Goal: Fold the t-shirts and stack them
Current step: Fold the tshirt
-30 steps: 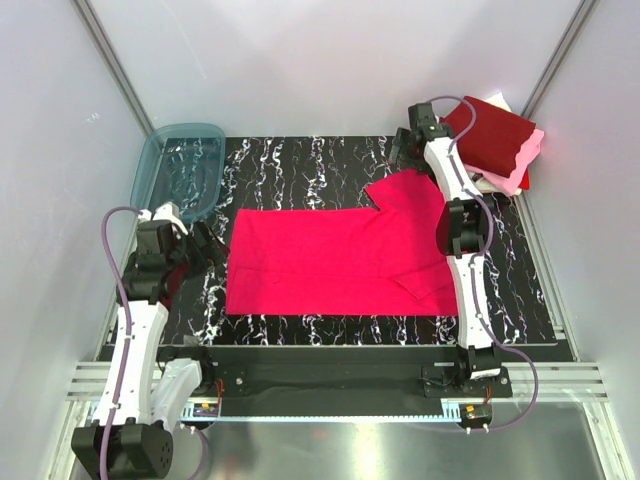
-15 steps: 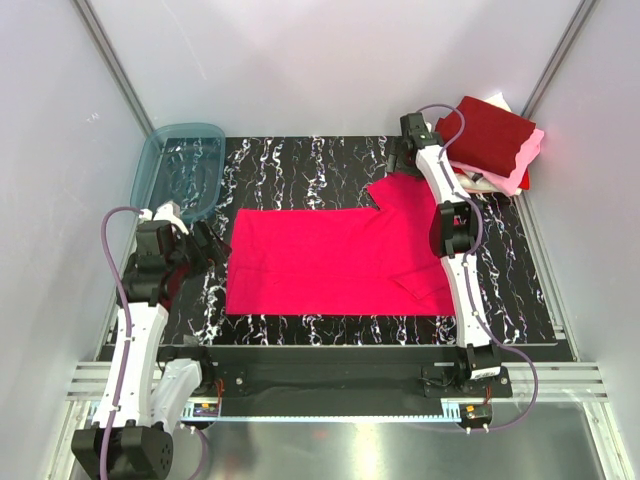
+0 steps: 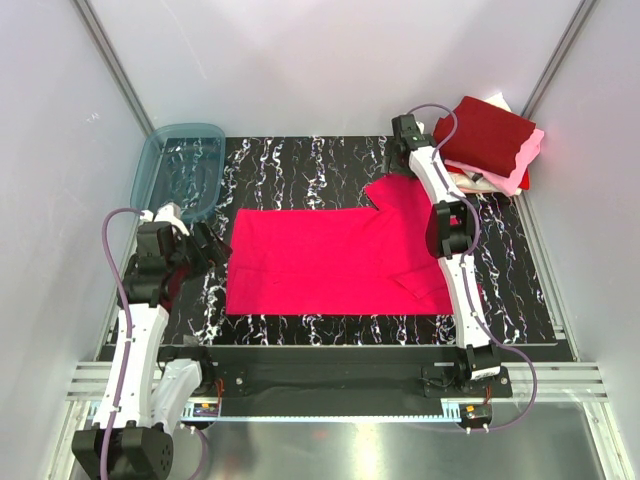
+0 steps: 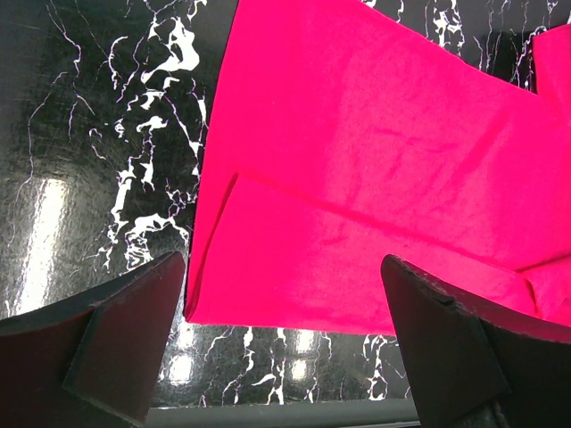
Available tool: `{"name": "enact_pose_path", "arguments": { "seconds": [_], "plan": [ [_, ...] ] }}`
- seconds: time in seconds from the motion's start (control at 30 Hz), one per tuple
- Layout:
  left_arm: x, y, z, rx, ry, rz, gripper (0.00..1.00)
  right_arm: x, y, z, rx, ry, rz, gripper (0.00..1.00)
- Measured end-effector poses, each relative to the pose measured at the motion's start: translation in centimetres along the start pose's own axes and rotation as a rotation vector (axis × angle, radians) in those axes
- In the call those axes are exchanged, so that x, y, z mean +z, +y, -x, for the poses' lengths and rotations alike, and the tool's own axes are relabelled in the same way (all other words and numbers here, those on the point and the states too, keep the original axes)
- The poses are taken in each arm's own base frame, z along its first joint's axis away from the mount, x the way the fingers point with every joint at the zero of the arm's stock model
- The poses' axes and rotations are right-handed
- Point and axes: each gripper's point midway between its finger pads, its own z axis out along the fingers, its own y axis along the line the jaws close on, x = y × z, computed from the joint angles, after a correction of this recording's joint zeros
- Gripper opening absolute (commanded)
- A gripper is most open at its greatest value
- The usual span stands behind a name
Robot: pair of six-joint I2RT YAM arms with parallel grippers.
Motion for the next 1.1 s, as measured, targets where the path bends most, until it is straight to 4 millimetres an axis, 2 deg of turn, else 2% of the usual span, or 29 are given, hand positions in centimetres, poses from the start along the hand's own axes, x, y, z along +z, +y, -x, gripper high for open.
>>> {"name": "enact_pose_path", "arguments": {
  "seconds": [0.17,0.23,0.5,0.6,0.7,0.93,1.07,1.1],
  "plan": [
    [0.0,0.0,0.0,0.0,0.001,-0.001,0.99,-1.0,0.5,-0.5,0.002,0.004,0.002,0.77],
    [0.0,0.0,0.0,0.0,0.001,-0.002,0.99,-1.8,0.7,-0.1,0.002,-0.012,-0.007,0.77],
    [0.0,-0.1,-0.1,0.0,0.003,-0.005,0.99,-5.4,2.2,5.1,0.028,-0.162,0.03,0.8],
    [0.0,-0.1,-0.1,0.0,0.003,-0.007,0.99,-5.9,2.4,6.0,0.033,-0.187,0.039,0.8],
    [0.0,-0.2,-0.1,0.001,0.003,-0.01,0.99,-4.9,2.4,5.3,0.021,-0.174,0.033,0.8],
    [0.0,-0.2,0.0,0.001,0.0,-0.011,0.99,-0.1,1.9,0.8,-0.024,-0.07,-0.008,0.79],
    [0.0,-0.2,0.0,0.001,0.0,-0.012,0.99,0.4,1.7,0.5,-0.03,-0.066,-0.016,0.78],
    [0.0,-0.2,0.0,0.002,-0.002,-0.013,0.99,0.4,1.7,0.5,-0.03,-0.066,-0.016,0.75]
  ]
}}
